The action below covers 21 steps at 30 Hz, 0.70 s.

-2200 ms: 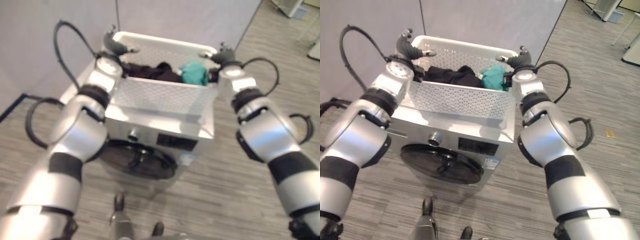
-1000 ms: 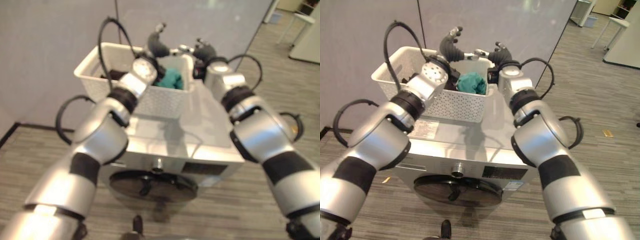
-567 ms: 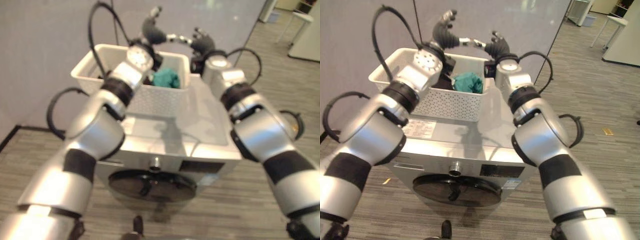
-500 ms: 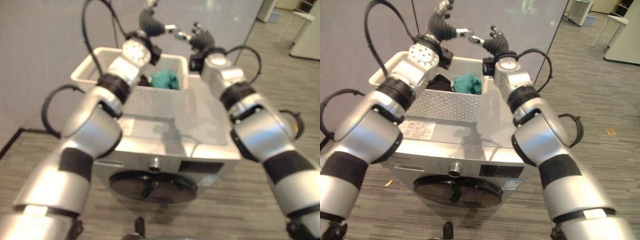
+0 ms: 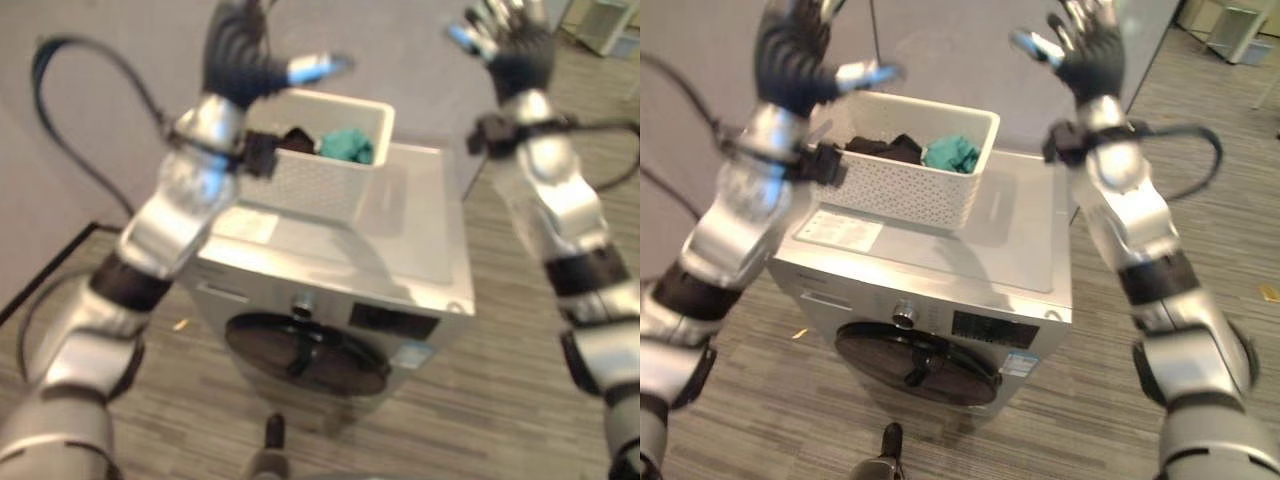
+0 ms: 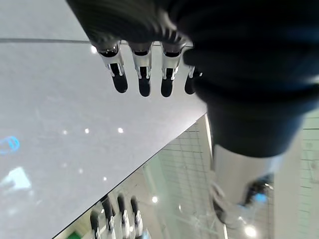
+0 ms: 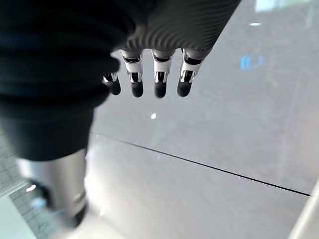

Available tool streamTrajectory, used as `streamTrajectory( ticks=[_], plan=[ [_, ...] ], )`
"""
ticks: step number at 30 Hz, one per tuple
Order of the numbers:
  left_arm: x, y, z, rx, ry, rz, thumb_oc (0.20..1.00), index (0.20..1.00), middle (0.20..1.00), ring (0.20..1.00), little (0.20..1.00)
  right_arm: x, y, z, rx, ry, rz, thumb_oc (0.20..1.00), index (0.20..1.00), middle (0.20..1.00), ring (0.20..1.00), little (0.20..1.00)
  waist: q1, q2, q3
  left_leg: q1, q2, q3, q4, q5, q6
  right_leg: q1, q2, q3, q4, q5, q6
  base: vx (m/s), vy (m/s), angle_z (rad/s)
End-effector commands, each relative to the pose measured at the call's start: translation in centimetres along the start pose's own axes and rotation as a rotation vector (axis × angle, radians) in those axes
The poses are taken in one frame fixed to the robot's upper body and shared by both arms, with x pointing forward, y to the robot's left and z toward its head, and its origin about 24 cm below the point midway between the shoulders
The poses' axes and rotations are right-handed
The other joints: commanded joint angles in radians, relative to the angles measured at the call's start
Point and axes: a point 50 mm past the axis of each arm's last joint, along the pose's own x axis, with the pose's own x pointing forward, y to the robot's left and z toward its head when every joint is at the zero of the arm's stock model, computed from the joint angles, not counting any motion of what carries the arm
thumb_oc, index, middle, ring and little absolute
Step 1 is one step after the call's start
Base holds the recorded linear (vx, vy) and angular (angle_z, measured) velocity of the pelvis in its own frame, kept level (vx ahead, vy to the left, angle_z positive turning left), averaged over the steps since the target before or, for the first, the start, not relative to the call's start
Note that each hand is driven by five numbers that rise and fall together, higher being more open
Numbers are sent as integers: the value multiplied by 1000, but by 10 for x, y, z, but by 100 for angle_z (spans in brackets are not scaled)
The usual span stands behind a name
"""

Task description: Grab the laundry basket,head to the washer,open it,put in the laundry and shut it.

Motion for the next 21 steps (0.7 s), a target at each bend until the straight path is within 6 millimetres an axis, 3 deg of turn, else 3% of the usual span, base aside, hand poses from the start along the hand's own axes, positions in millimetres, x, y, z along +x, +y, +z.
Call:
streamTrajectory(
  ticks=[1, 2, 4, 6, 7, 10, 12, 13, 17, 19, 21],
  plan=[
    [-10, 27, -14, 93, 73, 50, 1000, 1000, 1000, 1000, 1000, -13, -11, 2, -19, -24, 10, 1000, 1000, 1000, 1000, 1000, 6, -45, -8, 49, 108, 101, -6, 29, -62, -64, -70, 21, 28, -13, 32, -105, -75, 31],
    [-36, 33, -18, 92, 140, 61, 1000, 1000, 1000, 1000, 1000, -32, -15, -1, 0, -1, 24, 1000, 1000, 1000, 1000, 1000, -2, -62, 2, 80, 111, 93, 125, -41, -49, -86, -85, 16, 19, 12, 23, -103, -51, 10],
    [-53, 35, -16, 92, 168, 65, 1000, 1000, 1000, 1000, 1000, -44, -17, -3, -4, 18, 23, 1000, 1000, 1000, 1000, 1000, -7, -67, -4, 92, 116, 82, 213, -83, -47, -88, -92, 13, 9, 22, 23, -118, -4, -9],
    [-93, 45, -13, 99, 253, 129, 1000, 1000, 1000, 1000, 1000, -71, -19, -5, -25, 43, 51, 1000, 1000, 1000, 1000, 1000, -27, -65, -20, 184, 122, 72, 310, -136, -31, -111, -108, -11, -29, 74, 32, -80, 109, 1],
    [-95, 45, -12, 99, 259, 128, 1000, 1000, 1000, 1000, 1000, -73, -18, -5, -24, 49, 52, 1000, 1000, 1000, 1000, 1000, -29, -61, -27, 193, 124, 56, 310, -152, -41, -101, -102, 6, -33, 63, 39, -94, 168, 13],
    [-128, 47, -10, 106, 344, 189, 1000, 1000, 1000, 1000, 1000, -97, -19, -8, -21, 85, 48, 1000, 1000, 1000, 1000, 1000, -49, -45, -49, 282, 112, 31, 280, -157, -44, -127, -121, -13, -49, 112, 57, -60, 210, 26],
    [-155, 41, -11, 52, 429, 246, 1000, 1000, 1000, 1000, 1000, -119, -19, -10, -39, 115, 15, 1000, 1000, 1000, 1000, 1000, -64, -22, -65, 344, 91, -12, 187, -172, -55, -150, -141, -18, -46, 141, 74, -106, 301, 27],
    [-155, 41, -11, 51, 429, 246, 1000, 1000, 1000, 1000, 1000, -119, -19, -10, -39, 115, 14, 1000, 1000, 1000, 1000, 1000, -64, -22, -66, 344, 91, -12, 186, -172, -55, -150, -141, -18, -46, 141, 74, -164, 345, 7],
    [-181, 26, -25, -79, 550, 294, 1000, 1000, 1000, 1000, 1000, -147, -25, -13, -54, 154, -103, 1000, 1000, 1000, 1000, 1000, -77, -5, -69, 342, 12, 6, 119, -307, -25, -186, -227, -32, -30, 201, 113, -172, 329, 33],
    [-186, 24, -28, -101, 581, 307, 1000, 1000, 1000, 1000, 1000, -151, -23, -16, -53, 168, -112, 1000, 1000, 1000, 1000, 1000, -70, -8, -65, 332, -19, -4, 122, -334, -8, -191, -250, -26, -31, 218, 125, -113, 223, 16],
    [-190, 23, -33, -122, 617, 290, 1000, 1000, 1000, 1000, 1000, -152, -18, -23, -45, 184, -150, 1000, 1000, 1000, 1000, 1000, -64, -10, -45, 322, -83, -6, 108, -388, 30, -216, -298, -22, -36, 262, 150, -205, 260, 15]
  ],
)
